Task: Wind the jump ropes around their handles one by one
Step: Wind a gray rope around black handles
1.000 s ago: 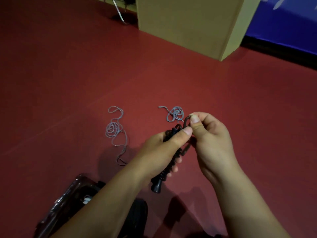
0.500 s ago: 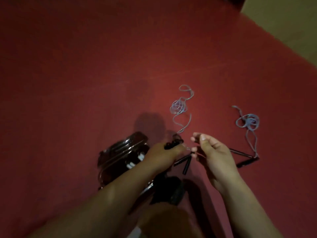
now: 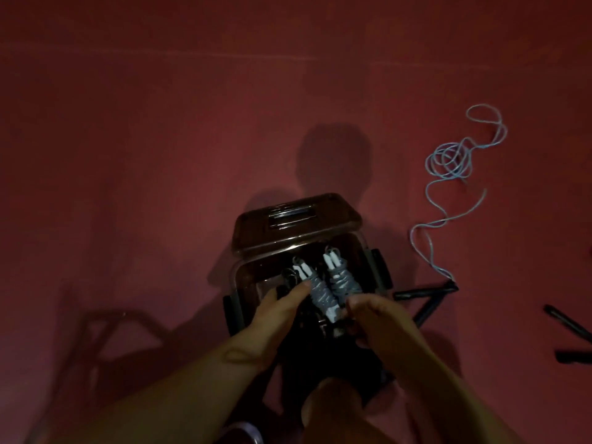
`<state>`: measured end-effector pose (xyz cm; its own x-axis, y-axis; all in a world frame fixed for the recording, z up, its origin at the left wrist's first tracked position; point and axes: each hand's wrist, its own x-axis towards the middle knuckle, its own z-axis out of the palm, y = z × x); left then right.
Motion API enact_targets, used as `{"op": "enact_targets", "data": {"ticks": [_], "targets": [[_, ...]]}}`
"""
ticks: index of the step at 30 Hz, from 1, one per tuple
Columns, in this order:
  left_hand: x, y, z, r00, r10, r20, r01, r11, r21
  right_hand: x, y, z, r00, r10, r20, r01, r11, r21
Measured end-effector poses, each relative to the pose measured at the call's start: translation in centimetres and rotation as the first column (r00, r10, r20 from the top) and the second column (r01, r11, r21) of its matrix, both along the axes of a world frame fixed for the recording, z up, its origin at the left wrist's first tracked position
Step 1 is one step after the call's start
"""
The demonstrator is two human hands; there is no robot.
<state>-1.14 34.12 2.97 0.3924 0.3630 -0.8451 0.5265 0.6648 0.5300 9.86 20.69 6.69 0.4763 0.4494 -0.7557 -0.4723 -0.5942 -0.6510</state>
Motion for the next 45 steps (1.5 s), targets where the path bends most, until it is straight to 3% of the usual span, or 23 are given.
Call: {"op": "enact_targets", "data": {"ticks": [4, 6, 11, 14, 16, 18, 22, 26, 30, 34, 37, 43, 45], "targets": [[-1.1, 0.9, -4.2, 0.974, 0.172, -0.145, -0.185, 0.980, -0.079, -1.1, 1.7, -2.8, 0.993, 0.082, 0.089, -0.088, 0.994, 0.066], [-0.9, 0.9, -4.8, 0.964, 0.188, -0.189, -0.204, 0.977, -0.067, -1.7, 1.9, -3.9, 0.992, 0.057, 0.110, -0.064, 0.996, 0.067], [0.1, 0.7, -5.7, 0.974, 0.112, -0.196, -0.112, 0.994, 0.013, -2.0, 1.5, -5.1, 1.000, -0.020, 0.010, 0.020, 0.999, 0.046], [0.2, 0.4, -5.3, 0.971, -0.061, -0.229, 0.103, 0.979, 0.175, -1.7, 0.4, -5.3, 0.991, -0.128, -0.038, 0.130, 0.990, 0.058], [0.1, 0.2, -4.5, 0.915, -0.272, -0.298, 0.362, 0.880, 0.309, -1.2, -0.1, -5.1, 0.984, -0.175, -0.021, 0.176, 0.983, 0.057], [0.5, -0.3, -2.9, 0.857, -0.398, -0.327, 0.506, 0.769, 0.390, -0.5, -0.9, -4.7, 0.982, -0.185, 0.024, 0.183, 0.981, 0.063], [3.1, -1.4, -0.3, 0.870, -0.478, -0.122, 0.427, 0.607, 0.670, 1.7, -3.5, -3.8, 0.937, -0.345, 0.055, 0.342, 0.938, 0.051], [7.9, -3.5, 0.9, 0.782, -0.603, -0.155, 0.495, 0.452, 0.742, 4.3, -8.1, -3.8, 0.898, -0.415, 0.146, 0.411, 0.910, 0.057], [14.8, -7.7, 1.0, 0.567, -0.801, -0.194, 0.622, 0.262, 0.738, 7.5, -15.7, -4.3, 0.861, -0.453, 0.231, 0.477, 0.877, -0.060], [21.2, -12.3, 0.8, 0.184, -0.920, -0.347, 0.722, -0.113, 0.682, 11.3, -23.7, -6.1, 0.849, -0.363, 0.385, 0.479, 0.836, -0.268], [25.6, -15.5, -0.4, 0.029, -0.900, -0.435, 0.748, -0.269, 0.607, 13.5, -28.2, -7.4, 0.826, -0.375, 0.421, 0.518, 0.799, -0.305], [29.2, -23.7, -4.2, 0.099, -0.902, -0.421, 0.781, -0.191, 0.594, 15.2, -34.3, -11.0, 0.786, -0.433, 0.441, 0.579, 0.766, -0.279], [29.8, -26.4, -5.9, 0.082, -0.909, -0.409, 0.786, -0.193, 0.588, 15.3, -35.3, -12.7, 0.763, -0.489, 0.423, 0.617, 0.746, -0.249]]}}
